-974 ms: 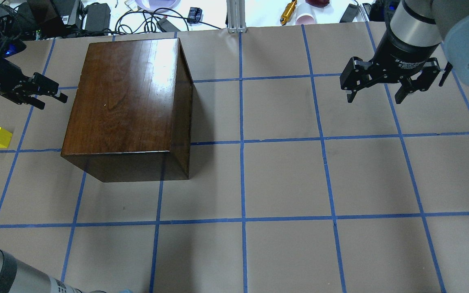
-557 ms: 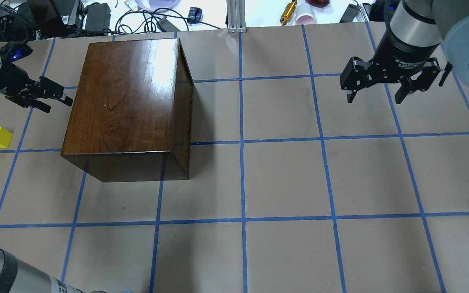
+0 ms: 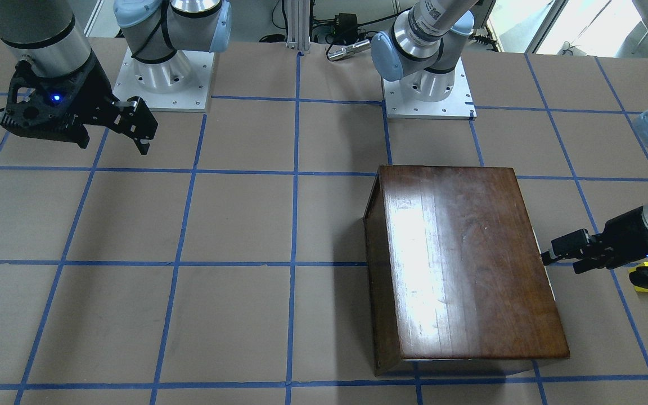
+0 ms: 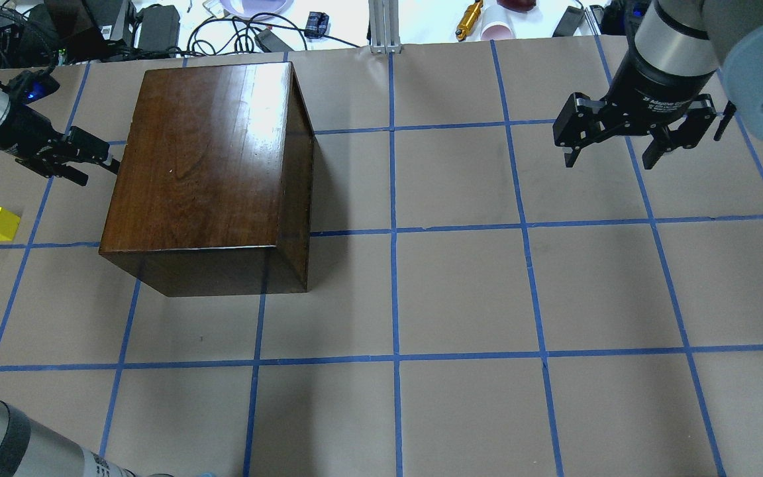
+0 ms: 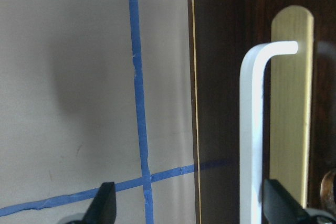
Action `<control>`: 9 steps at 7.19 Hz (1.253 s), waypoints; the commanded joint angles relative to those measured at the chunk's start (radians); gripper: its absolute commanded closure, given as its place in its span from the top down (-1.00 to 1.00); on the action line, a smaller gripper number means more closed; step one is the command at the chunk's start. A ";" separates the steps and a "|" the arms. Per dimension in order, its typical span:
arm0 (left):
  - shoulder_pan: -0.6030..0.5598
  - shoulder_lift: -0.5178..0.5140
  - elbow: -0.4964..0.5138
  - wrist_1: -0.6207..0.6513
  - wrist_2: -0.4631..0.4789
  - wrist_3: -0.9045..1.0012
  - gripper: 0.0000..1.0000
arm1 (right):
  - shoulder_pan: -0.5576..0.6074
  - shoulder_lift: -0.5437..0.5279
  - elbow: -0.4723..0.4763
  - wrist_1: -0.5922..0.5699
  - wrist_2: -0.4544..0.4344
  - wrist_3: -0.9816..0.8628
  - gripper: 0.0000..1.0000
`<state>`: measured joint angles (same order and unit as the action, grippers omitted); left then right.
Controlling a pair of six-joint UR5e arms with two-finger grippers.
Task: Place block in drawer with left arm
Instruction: 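Hook the left gripper onto the white drawer handle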
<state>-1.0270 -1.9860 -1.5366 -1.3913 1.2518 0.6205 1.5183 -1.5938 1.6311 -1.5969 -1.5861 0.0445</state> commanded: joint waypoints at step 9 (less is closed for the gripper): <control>-0.001 -0.028 -0.002 0.000 -0.022 -0.002 1.00 | -0.001 0.000 0.000 0.000 0.000 0.000 1.00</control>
<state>-1.0281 -2.0105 -1.5375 -1.3913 1.2314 0.6183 1.5184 -1.5938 1.6306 -1.5969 -1.5861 0.0445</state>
